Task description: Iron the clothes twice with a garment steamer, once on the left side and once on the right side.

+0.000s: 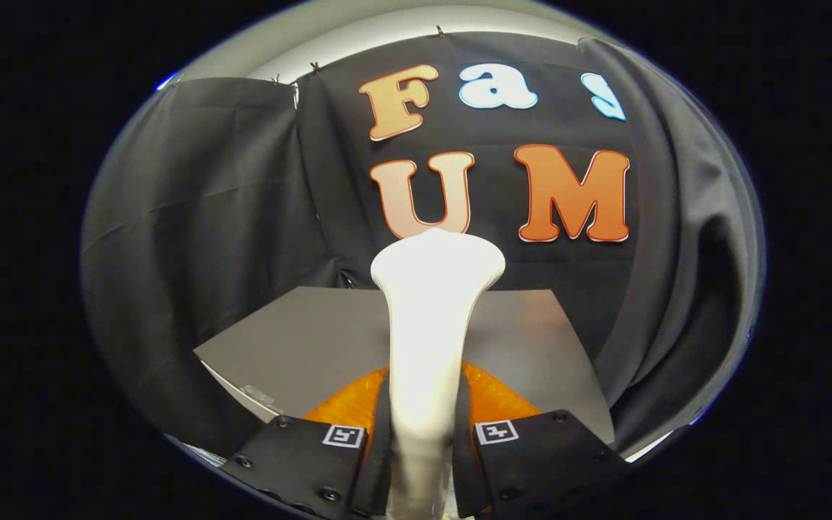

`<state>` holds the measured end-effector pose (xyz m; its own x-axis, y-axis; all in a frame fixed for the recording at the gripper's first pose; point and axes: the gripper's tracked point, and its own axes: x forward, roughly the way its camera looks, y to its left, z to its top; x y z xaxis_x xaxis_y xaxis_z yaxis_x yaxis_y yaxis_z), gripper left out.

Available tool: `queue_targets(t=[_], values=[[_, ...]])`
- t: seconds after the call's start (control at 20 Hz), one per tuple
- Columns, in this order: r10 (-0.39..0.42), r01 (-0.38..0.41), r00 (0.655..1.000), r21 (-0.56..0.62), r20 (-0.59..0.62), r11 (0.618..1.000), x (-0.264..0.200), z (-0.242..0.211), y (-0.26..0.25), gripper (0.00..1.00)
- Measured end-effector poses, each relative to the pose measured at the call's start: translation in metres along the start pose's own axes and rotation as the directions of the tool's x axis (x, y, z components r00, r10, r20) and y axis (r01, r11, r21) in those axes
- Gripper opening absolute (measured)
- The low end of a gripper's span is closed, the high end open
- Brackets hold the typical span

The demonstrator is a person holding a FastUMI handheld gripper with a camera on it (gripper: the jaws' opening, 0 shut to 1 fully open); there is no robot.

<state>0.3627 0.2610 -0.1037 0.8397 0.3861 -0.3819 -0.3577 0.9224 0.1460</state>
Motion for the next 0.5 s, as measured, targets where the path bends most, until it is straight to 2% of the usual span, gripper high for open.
queue_targets(t=[0.5], values=[[0.076, -0.072, 0.983, -0.028, 0.168, 0.997, -0.139, 0.056, -0.017, 0.42]])
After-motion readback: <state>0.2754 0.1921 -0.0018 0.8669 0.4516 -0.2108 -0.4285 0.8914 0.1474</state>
